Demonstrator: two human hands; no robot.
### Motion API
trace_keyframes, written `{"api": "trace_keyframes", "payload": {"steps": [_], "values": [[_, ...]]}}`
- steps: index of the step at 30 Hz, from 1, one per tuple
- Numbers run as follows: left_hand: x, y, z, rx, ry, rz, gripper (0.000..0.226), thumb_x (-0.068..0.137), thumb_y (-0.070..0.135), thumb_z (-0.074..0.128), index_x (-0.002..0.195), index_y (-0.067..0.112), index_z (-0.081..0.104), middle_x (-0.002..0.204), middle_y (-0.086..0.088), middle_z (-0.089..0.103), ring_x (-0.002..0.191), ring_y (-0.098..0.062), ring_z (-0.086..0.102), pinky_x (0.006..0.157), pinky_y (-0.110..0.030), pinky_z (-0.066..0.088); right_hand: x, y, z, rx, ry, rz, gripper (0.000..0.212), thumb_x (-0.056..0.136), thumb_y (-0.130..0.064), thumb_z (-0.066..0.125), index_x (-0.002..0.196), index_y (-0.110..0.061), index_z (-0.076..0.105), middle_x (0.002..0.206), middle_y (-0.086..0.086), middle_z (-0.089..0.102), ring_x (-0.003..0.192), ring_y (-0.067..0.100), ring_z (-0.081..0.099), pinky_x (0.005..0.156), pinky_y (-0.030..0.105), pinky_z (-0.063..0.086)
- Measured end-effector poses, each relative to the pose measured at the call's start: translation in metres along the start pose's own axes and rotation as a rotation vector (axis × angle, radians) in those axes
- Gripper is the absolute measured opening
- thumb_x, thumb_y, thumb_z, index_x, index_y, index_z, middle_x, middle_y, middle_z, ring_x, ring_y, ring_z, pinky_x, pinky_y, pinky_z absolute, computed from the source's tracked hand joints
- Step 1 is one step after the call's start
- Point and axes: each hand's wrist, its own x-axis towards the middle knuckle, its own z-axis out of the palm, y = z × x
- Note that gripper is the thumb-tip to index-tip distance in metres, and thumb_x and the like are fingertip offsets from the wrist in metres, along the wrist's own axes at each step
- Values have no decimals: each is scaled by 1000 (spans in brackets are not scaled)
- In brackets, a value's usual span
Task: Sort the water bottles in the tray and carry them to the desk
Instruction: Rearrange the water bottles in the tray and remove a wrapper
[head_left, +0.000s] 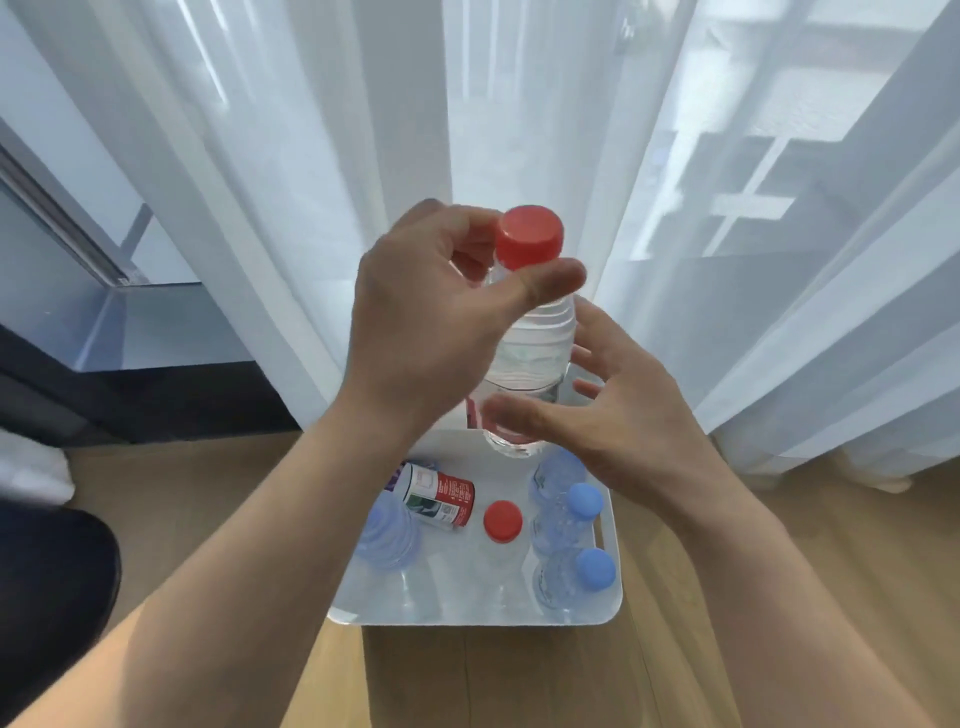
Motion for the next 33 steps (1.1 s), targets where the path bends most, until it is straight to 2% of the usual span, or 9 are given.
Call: {"api": "trace_keyframes", "payload": {"steps": [3, 7, 10, 12, 16, 19, 21, 27, 33], "values": [[-4, 10, -1, -22, 25, -53, 27, 59, 46, 80, 81, 34, 69, 83, 11, 70, 72, 1, 62, 69, -10, 49, 4, -1, 4, 45, 97, -52, 55, 59, -41, 82, 107, -44, 57, 88, -27, 69, 86, -9, 65, 70, 8, 51], [-5, 2, -7, -79, -67, -144, 46, 71, 50, 67, 108, 23, 67, 85, 7, 71, 78, -3, 66, 73, -20, 54, -1, 2, 8, 161, 189, -19, 32, 60, -36, 82, 85, -38, 61, 80, -13, 72, 75, -1, 68, 63, 12, 52], [-9, -10, -21, -99, -100, -241, 31, 84, 43, 55, 101, 22, 69, 84, 10, 72, 77, -3, 67, 72, -28, 59, -2, 2, -1, 335, 297, 73, 45, 62, -39, 80, 102, -28, 64, 91, 0, 72, 85, 12, 69, 70, 26, 53], [-17, -13, -28, -64, -186, -270, 32, 77, 48, 57, 97, 28, 71, 88, 12, 74, 80, -2, 68, 79, -31, 58, -1, -3, -10, 435, 350, 94, 57, 52, -48, 73, 104, -24, 66, 97, 5, 71, 90, 17, 69, 74, 34, 55], [-36, 1, -23, -19, -341, -234, 46, 58, 54, 64, 98, 33, 71, 88, 19, 73, 77, 5, 67, 70, -12, 53, -5, -13, -21, 488, 414, 59, 60, 48, -56, 65, 100, -25, 68, 102, 2, 71, 97, 18, 67, 85, 42, 55], [-47, 7, -15, -14, -272, -149, 40, 61, 46, 70, 95, 26, 75, 83, 12, 73, 73, 0, 68, 65, -17, 56, -8, -18, -18, 470, 426, 67, 65, 47, -57, 68, 103, -25, 66, 99, 2, 72, 92, 17, 69, 83, 45, 57], [-51, 6, -15, -29, -165, -131, 17, 66, 34, 76, 82, 26, 77, 75, 9, 74, 67, -3, 68, 66, -26, 57, -9, -21, -14, 462, 449, 87, 70, 44, -59, 71, 105, -24, 64, 98, 5, 71, 89, 18, 70, 81, 46, 58], [-52, 13, -29, -55, -294, -158, 2, 71, 24, 74, 70, 22, 74, 69, 5, 74, 65, -11, 69, 68, -31, 58, -10, -28, -12, 474, 553, 126, 68, 51, -49, 81, 107, -20, 56, 91, -3, 64, 83, 13, 66, 79, 41, 57], [-58, 21, -39, 80, -822, -195, 12, 72, 23, 77, 84, 26, 78, 79, 5, 77, 76, -12, 72, 78, -32, 57, -15, -24, -13, 397, 580, 85, 52, 56, -45, 82, 93, -25, 51, 80, -16, 57, 73, -6, 56, 62, 13, 43]]}}
